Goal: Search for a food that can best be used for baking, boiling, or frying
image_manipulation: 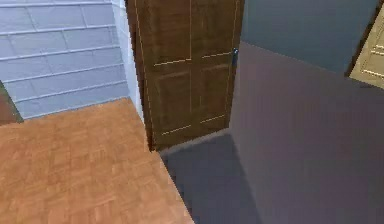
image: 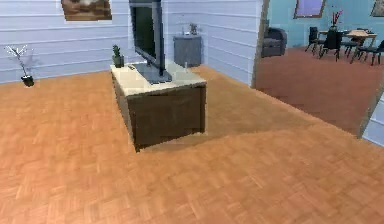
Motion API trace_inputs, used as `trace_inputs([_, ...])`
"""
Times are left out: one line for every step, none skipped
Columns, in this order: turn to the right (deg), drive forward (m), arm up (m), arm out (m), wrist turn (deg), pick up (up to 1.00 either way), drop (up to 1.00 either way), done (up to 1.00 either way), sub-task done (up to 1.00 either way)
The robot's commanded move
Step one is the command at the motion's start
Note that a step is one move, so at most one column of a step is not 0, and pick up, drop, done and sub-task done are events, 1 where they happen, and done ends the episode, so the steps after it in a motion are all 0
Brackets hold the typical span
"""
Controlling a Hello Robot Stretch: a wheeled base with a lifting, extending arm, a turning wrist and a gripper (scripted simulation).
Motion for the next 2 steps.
trace_inputs([45.0, 0.0, 0.0, 0.0, 0.0, 0.0, 0.0, 0.0, 0.0])
trace_inputs([39.0, 0.0, 0.0, 0.0, 0.0, 0.0, 0.0, 0.0, 0.0])
